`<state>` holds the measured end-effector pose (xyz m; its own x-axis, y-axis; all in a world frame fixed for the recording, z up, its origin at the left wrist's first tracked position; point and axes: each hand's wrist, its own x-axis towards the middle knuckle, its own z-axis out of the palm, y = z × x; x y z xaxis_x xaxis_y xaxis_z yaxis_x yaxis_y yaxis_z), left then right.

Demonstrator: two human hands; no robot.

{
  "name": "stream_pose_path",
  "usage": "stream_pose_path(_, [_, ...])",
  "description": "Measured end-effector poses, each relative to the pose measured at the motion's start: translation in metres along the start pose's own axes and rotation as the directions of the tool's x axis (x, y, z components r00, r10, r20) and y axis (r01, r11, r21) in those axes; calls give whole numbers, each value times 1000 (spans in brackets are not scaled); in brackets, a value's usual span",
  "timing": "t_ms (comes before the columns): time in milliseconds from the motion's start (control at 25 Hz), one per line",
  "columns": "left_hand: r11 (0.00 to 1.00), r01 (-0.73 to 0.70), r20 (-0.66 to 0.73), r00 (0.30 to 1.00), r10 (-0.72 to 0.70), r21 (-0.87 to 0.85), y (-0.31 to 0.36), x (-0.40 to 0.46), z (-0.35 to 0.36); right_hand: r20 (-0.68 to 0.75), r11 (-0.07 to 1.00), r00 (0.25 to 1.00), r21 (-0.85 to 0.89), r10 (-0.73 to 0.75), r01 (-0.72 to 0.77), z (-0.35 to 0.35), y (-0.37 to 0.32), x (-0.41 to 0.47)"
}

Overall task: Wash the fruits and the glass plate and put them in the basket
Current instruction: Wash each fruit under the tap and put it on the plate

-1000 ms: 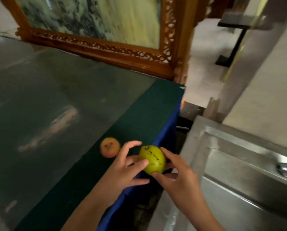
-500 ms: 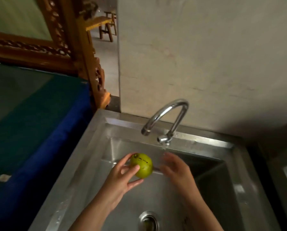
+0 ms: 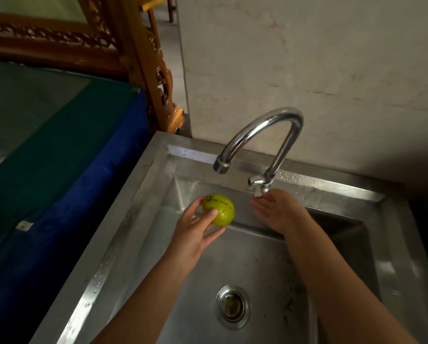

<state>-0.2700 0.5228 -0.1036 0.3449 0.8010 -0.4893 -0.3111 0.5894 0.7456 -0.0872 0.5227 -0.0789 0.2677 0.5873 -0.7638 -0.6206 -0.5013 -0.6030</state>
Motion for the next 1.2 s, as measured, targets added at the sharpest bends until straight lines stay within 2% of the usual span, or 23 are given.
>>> stream_pose_path(120, [1000,-3,4,1000,3,-20,0,2,-2,39,996,999,93,8,-12,7,-28,5])
stream_pose_path(240, [1000,-21,23,1000,21,5,-2,2,-6,61,991,995,113,-80,73,14,-20,-1])
stream_pose_path(320, [995,-83,22,996,82,60,-1,0,-10,96,997,993,-29,-74,77,15,16,-11])
stream_pose_path(400, [978,-147,20,989,145,146,4,-1,-11,240,971,969,-216,-49,102,21,44,-21])
stream_pose_path(440, [970,-167,33,986,164,178,8,-1,-11,319,958,945,-243,-71,154,26,52,-24])
stream_pose_path(520, [972,-174,73,984,164,157,14,0,-12,380,935,903,-199,-203,294,36,61,-27])
stream_pose_path(600, [985,-138,103,986,127,100,18,0,-13,361,883,856,-149,-371,446,41,66,-28])
stream_pose_path(680, [992,-102,125,988,93,71,21,0,-11,340,842,816,-112,-467,528,39,73,-26])
stream_pose_path(720, [995,-86,145,986,78,52,21,0,-10,339,857,818,-58,-465,511,39,74,-26])
stream_pose_path(800, [997,-57,171,984,48,52,25,0,-8,390,928,843,123,-370,351,36,72,-28])
stream_pose_path(880, [987,-61,147,988,40,146,28,-1,-8,460,964,851,185,-255,189,33,67,-30])
stream_pose_path(960, [949,-114,115,990,84,292,27,0,-11,477,985,864,32,-162,167,32,64,-30])
stream_pose_path(1040, [870,-184,120,982,145,457,24,-2,-13,496,970,859,-119,-128,213,32,63,-30])
stream_pose_path(1200, [780,-188,83,981,173,597,15,-3,-16,484,940,872,-263,-66,217,28,62,-32])
